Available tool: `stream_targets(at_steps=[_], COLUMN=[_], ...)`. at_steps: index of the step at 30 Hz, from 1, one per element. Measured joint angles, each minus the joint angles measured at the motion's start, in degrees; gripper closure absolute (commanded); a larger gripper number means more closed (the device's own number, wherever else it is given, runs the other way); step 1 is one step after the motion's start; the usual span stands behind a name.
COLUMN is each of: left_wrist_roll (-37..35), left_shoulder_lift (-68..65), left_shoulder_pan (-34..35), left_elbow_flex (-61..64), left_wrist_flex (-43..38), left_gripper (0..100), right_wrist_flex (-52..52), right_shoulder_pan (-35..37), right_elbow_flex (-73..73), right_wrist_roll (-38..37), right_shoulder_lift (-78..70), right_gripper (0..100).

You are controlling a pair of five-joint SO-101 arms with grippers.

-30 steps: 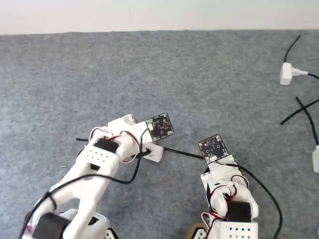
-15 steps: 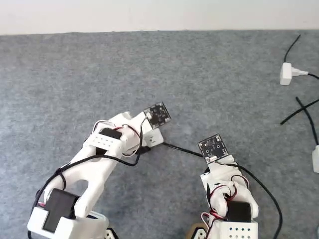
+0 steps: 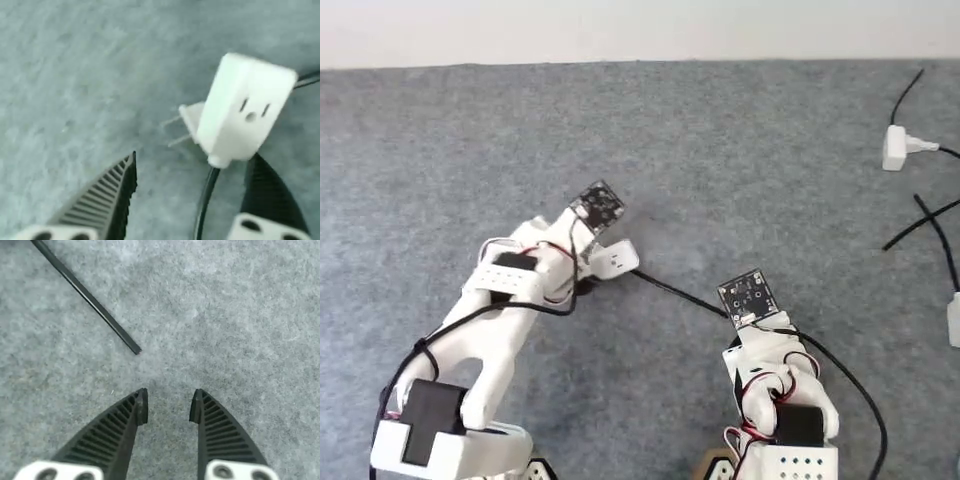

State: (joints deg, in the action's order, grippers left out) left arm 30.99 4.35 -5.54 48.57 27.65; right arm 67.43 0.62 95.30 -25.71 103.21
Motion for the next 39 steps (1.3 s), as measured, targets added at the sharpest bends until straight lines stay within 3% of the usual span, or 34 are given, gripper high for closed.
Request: stream_targets(at_steps=[11,23,33,36,39], left_wrist_roll=[-3.5,-0.7,8.7,11.2,13.4], left_shoulder_lift=[-2.1,2.2,2.9,-3.3,-8.0], left_shoulder_pan=[4.9,-5.8,-8.2,-8.4,-8.6], left_elbow_flex=[-4.3,-3.2,1.1,-2.6,-9.1], left_wrist_flex=[0.0,10.2,2.5,2.5,7.6], left_gripper=[67,67,67,67,67], right_wrist_flex=[0.0,0.0,0.0,0.0,0.0], right_shoulder_pan=[0.0,0.0,0.0,0.0,0.0], right_elbow_flex=[0.0,0.0,0.0,0.0,0.0], right_wrist_roll=[0.0,0.0,0.0,0.0,0.0], right_shoulder_lift=[0.0,0.0,0.0,0.0,0.0], right_gripper=[83.4,83.4,83.4,83.4,83.4])
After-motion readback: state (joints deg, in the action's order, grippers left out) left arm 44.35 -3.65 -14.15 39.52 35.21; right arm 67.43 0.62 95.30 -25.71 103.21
